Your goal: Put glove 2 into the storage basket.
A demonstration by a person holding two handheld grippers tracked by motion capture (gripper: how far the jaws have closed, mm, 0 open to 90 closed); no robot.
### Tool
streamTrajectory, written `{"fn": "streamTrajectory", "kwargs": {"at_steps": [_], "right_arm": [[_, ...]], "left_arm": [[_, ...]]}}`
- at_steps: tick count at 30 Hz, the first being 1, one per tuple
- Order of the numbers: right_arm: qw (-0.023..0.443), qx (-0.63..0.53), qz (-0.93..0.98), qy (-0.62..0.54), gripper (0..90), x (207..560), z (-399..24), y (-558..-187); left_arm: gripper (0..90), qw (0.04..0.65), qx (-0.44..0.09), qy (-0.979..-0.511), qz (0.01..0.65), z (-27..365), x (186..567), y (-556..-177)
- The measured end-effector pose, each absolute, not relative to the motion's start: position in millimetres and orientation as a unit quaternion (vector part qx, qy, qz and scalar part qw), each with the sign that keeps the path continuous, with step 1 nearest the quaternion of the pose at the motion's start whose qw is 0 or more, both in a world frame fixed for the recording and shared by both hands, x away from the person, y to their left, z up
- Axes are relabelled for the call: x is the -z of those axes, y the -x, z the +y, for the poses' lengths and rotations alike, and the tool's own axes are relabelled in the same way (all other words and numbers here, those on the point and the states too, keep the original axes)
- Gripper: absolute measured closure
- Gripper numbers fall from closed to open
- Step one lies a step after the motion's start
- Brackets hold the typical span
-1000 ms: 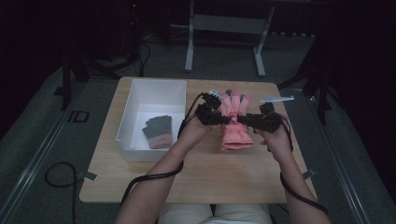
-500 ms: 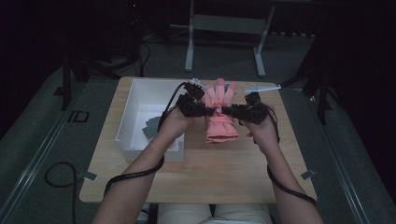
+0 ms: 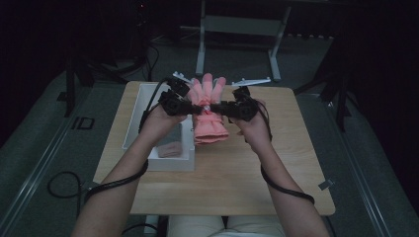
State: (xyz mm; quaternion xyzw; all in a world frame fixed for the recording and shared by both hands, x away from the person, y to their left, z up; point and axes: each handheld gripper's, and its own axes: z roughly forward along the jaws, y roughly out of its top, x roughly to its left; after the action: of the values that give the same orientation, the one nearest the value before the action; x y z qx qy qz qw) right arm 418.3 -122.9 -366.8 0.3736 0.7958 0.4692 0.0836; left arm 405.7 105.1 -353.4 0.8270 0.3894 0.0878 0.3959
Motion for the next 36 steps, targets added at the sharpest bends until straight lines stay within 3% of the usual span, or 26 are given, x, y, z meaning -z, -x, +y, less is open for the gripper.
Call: {"fn": "streamTrajectory", "kwargs": {"at_steps": [9, 20, 36], "right_arm": [[0.074, -0.473, 0.798, -0.365, 66.9, 368.7, -80.2, -422.4], [0.052, -0.46, 0.808, -0.365, 67.3, 395.0, -9.9, -434.1], [0.042, -0.372, 0.837, -0.398, 67.8, 446.9, 26.1, -457.5]], "left_arm": [[77.5, 0.375, -0.099, -0.826, 0.408, 147.5, 351.6, -403.0], [77.5, 0.334, -0.102, -0.828, 0.438, 199.2, 370.4, -409.6], [77.7, 0.307, -0.054, -0.825, 0.472, 214.0, 437.1, -435.6]]}}
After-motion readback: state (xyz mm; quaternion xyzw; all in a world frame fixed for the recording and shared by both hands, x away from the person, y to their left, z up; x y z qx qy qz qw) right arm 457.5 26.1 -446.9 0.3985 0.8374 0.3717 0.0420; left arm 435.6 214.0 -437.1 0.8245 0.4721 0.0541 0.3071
